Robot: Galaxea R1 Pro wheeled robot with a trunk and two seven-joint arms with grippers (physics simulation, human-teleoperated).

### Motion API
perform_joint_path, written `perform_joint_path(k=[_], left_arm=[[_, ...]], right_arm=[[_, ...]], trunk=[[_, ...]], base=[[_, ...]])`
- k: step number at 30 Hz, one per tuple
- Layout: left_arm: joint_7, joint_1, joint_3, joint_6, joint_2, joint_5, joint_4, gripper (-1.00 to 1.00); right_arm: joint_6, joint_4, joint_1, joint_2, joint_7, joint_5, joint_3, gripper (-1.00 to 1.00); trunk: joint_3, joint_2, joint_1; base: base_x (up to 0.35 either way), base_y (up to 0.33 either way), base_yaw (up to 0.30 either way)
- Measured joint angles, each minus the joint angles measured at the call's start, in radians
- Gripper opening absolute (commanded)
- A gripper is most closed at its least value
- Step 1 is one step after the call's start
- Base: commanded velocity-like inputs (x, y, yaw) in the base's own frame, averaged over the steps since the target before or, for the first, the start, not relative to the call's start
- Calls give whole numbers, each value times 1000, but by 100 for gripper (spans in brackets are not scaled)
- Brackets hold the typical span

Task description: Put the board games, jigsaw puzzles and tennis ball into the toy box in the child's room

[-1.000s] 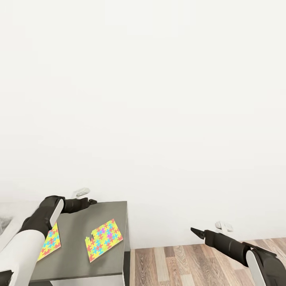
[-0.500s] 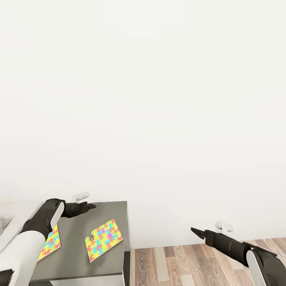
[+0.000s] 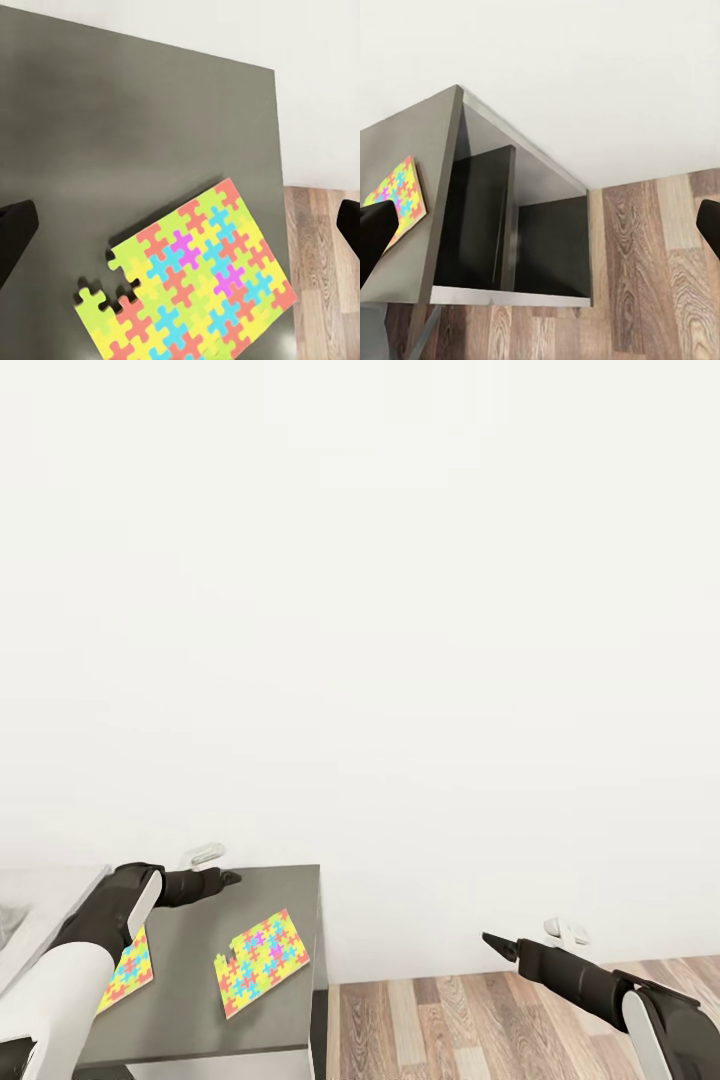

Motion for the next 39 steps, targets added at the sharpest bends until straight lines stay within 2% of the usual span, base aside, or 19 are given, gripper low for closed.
perform_joint_path(k=[20,39], left_arm=[[-10,1,-3,-14,13,1,3,100],[-13,1,-4,-17,14,1,10,100]], right_arm=[[0,2,0,0,1,0,-3,100],[-1,4,0,0,1,0,-3,100]], trunk=[[-32,0,0],[-63,0,0]], base=[[0,0,0],[0,0,0]])
